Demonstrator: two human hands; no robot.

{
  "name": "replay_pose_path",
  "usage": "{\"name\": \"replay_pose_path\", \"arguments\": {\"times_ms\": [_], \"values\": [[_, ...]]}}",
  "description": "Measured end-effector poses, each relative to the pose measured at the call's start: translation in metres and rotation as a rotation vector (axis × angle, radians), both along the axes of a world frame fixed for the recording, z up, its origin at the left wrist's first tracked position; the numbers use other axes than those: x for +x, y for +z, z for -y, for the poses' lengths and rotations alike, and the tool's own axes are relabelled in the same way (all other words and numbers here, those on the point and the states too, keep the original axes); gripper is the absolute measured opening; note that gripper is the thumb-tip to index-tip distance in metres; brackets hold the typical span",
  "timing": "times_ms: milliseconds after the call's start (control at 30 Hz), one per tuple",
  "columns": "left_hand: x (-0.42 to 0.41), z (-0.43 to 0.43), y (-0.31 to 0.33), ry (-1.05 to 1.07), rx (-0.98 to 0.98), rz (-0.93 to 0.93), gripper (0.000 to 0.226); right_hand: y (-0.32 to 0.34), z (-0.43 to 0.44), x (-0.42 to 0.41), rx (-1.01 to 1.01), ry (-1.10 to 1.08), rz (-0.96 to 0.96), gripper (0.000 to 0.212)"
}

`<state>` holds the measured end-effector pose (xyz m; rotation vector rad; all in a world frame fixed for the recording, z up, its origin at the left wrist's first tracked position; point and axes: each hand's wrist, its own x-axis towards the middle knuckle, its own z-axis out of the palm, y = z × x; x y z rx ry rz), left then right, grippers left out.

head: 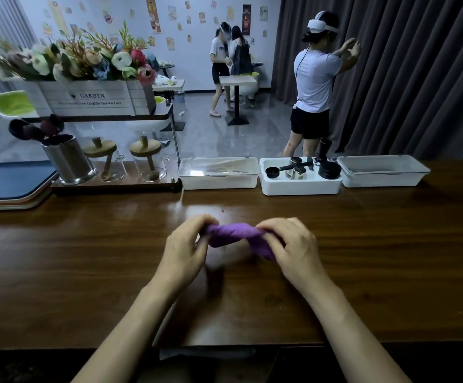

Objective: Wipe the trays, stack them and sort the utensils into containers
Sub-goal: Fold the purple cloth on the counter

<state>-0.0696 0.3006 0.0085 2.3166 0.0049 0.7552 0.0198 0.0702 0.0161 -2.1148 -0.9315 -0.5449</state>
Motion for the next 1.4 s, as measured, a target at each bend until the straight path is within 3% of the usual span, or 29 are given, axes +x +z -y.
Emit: {"name": "replay_pose_path", "arguments": {"times_ms": [100, 200, 333, 533, 633, 700, 867, 967, 1100, 1267, 1400], "values": [[-0.026, -0.007, -0.031, -0.053, 0.186, -0.157, 0.024, -0.036, 0.002, -0.018, -0.194, 0.124, -0.256, 0.012], [-0.043, -0.012, -0.050, -0.066, 0.280, -0.245, 0.008, -0.058, 0.002, -0.028, -0.184, 0.121, -0.371, 0.029], [-0.031, -0.015, -0.049, 0.070, 0.255, -0.231, 0.021, -0.060, -0.005, -0.013, -0.141, -0.013, -0.359, 0.012], [0.005, -0.001, -0.051, 0.076, 0.175, -0.339, 0.022, -0.060, -0.025, 0.006, -0.301, -0.102, -0.461, 0.048], [0.011, 0.001, -0.058, 0.100, 0.179, -0.349, 0.034, -0.059, -0.026, 0.012, -0.319, -0.134, -0.511, 0.041], [0.012, 0.000, -0.062, 0.127, 0.119, -0.348, 0.029, -0.057, -0.023, 0.015, -0.313, -0.156, -0.537, 0.027], [0.012, -0.001, -0.056, 0.129, -0.054, -0.333, 0.020, -0.046, -0.011, 0.019, -0.067, -0.023, -0.623, 0.006], [0.009, -0.004, -0.044, 0.138, -0.197, -0.274, 0.014, -0.035, -0.012, 0.021, 0.119, 0.131, -0.710, 0.002], [0.001, -0.006, -0.034, 0.159, -0.332, -0.214, 0.015, -0.029, -0.026, 0.031, 0.208, 0.158, -0.664, 0.005], [-0.001, -0.017, -0.048, 0.309, -0.286, -0.286, 0.014, -0.034, -0.061, 0.043, 0.045, 0.072, -0.601, 0.011], [-0.007, -0.018, -0.059, 0.366, -0.096, -0.299, 0.030, -0.052, -0.070, 0.042, -0.253, -0.042, -0.527, 0.027]]}}
